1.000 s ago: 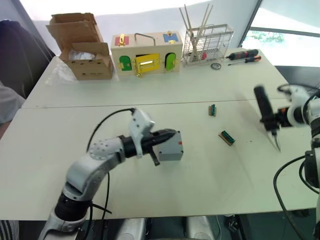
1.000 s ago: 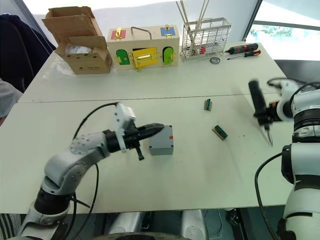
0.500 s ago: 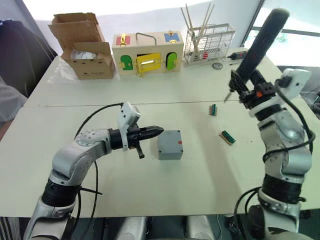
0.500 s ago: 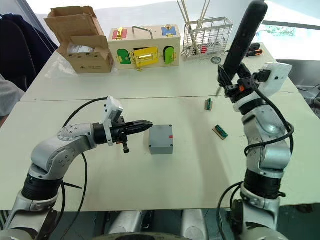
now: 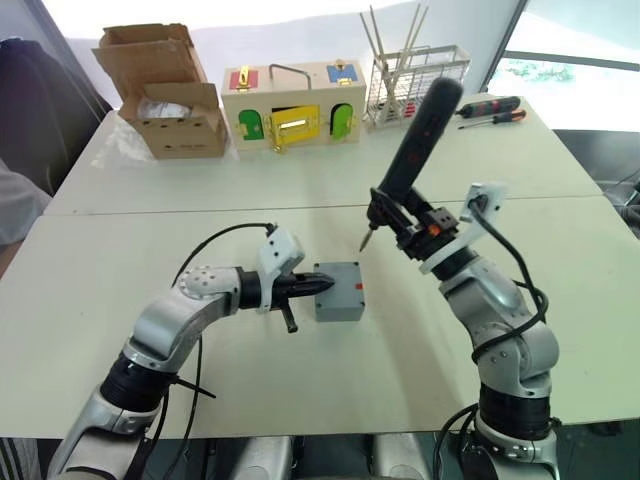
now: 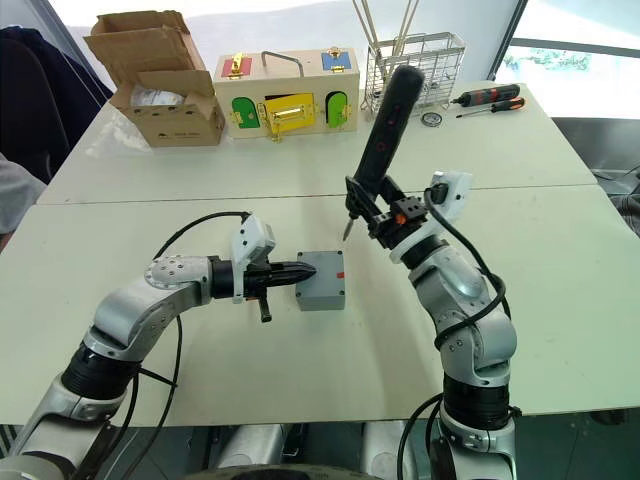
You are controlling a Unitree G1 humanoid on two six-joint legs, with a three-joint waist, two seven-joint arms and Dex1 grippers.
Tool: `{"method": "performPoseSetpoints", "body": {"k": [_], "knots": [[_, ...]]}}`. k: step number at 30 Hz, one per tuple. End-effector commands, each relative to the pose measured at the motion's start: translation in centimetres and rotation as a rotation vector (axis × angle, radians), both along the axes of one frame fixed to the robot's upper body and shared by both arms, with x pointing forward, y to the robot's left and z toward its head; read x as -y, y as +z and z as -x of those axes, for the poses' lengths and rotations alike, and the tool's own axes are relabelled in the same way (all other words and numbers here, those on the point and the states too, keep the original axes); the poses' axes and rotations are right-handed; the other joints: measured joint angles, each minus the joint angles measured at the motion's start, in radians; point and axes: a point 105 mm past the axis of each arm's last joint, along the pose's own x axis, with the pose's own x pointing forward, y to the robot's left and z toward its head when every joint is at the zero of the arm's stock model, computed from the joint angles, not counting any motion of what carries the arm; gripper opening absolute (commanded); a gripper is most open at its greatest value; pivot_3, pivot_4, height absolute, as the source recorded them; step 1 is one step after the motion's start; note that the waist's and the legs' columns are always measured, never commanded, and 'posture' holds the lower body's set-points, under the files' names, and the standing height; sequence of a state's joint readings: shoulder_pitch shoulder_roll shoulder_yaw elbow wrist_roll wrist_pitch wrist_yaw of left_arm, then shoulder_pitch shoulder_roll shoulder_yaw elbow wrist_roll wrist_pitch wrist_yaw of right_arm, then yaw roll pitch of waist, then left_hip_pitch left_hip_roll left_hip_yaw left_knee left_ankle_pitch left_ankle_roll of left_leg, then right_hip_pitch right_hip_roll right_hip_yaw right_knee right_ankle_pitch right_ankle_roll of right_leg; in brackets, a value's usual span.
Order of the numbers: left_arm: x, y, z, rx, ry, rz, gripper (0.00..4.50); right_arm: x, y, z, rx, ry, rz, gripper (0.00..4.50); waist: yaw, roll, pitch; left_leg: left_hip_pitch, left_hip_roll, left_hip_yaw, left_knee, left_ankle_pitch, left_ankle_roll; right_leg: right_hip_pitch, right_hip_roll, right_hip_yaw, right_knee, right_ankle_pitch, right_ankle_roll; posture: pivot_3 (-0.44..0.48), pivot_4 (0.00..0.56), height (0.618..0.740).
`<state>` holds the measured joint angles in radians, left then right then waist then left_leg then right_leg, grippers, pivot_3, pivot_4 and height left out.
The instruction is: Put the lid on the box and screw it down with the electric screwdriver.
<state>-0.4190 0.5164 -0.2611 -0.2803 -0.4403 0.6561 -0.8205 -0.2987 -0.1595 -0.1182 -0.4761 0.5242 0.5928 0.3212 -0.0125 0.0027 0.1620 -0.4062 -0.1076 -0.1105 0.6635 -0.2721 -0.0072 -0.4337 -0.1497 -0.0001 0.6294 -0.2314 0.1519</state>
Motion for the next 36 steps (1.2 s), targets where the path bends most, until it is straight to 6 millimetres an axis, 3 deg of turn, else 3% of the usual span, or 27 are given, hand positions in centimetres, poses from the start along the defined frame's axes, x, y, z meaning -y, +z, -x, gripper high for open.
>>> {"method": "performPoseSetpoints", "body": {"k": [1,18,28,36], "knots": [[-0.1,-0.9,0.2,-0.012,-0.011,-0.034,0.00,-0.1,2.5,1.2,0.118,0.020,-0.012,1.77,0.000,0.000,0.000,0.000,0.000,0.000,0.000,0.000,0.000,0.000,0.000,0.000,0.000,0.000,0.000,0.000,0.150,0.740],[-0.1,-1.6,0.6,-0.021,-0.050,-0.056,0.00,-0.9,2.9,2.4,0.124,0.063,0.000,1.77,0.001,0.000,0.000,0.001,0.000,0.000,0.000,0.000,0.000,0.000,0.000,0.000,0.000,0.000,0.000,0.000,0.150,0.740],[0.1,-1.6,0.6,-0.015,-0.056,-0.058,0.00,-1.2,1.8,2.6,0.096,0.088,0.050,1.77,0.002,0.000,0.000,0.001,0.000,0.000,0.000,0.000,0.000,0.001,0.000,0.000,0.000,0.000,0.000,0.000,0.150,0.740],[0.2,-1.6,0.5,-0.013,-0.045,-0.052,0.00,-1.2,-0.3,1.5,0.078,0.070,0.131,1.77,0.002,-0.001,0.000,0.002,0.000,0.000,0.000,0.000,0.000,0.002,0.000,0.000,0.000,0.000,0.000,0.000,0.150,0.740]]}}
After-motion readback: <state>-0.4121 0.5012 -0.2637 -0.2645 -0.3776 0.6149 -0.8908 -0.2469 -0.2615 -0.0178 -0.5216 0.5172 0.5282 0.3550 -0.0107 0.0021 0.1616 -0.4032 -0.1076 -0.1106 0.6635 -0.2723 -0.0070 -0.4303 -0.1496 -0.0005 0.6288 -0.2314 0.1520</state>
